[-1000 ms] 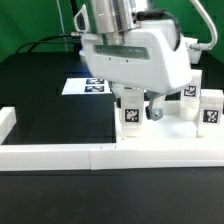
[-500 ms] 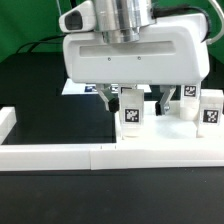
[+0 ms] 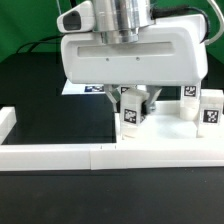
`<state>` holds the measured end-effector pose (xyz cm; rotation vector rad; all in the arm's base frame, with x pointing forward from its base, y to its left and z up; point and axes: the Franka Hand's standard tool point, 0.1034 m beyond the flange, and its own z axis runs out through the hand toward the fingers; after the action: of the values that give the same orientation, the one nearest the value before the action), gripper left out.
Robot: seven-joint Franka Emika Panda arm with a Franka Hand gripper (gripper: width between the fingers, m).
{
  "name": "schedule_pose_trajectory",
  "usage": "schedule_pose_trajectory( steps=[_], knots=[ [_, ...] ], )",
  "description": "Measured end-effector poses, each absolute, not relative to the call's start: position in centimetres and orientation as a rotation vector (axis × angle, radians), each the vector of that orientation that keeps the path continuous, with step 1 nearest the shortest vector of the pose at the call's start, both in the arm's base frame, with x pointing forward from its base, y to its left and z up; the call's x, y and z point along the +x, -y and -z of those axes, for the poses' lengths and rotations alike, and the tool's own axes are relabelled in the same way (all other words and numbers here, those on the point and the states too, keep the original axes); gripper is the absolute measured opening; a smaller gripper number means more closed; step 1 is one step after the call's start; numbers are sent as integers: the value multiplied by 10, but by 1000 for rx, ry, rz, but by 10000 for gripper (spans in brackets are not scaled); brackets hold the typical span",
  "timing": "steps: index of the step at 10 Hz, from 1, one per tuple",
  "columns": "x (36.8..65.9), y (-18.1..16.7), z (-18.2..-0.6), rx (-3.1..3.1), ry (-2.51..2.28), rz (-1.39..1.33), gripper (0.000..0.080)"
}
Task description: Assemble square table
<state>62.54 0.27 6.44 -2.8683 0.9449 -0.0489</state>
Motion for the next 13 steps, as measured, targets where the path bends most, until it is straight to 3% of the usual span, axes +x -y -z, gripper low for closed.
schedule_pose_trajectory(
  steps=[2, 6, 10, 12, 13],
  knots=[
    [625, -3, -64, -2806, -1111, 38, 292],
    [625, -2, -63, -2118, -2048, -110, 292],
    [625, -3, -63, -1913, -2239, -140, 293],
    [630, -1, -65, -2165, -1988, -69, 535],
    [630, -2, -66, -2368, -1740, -33, 535]
  ],
)
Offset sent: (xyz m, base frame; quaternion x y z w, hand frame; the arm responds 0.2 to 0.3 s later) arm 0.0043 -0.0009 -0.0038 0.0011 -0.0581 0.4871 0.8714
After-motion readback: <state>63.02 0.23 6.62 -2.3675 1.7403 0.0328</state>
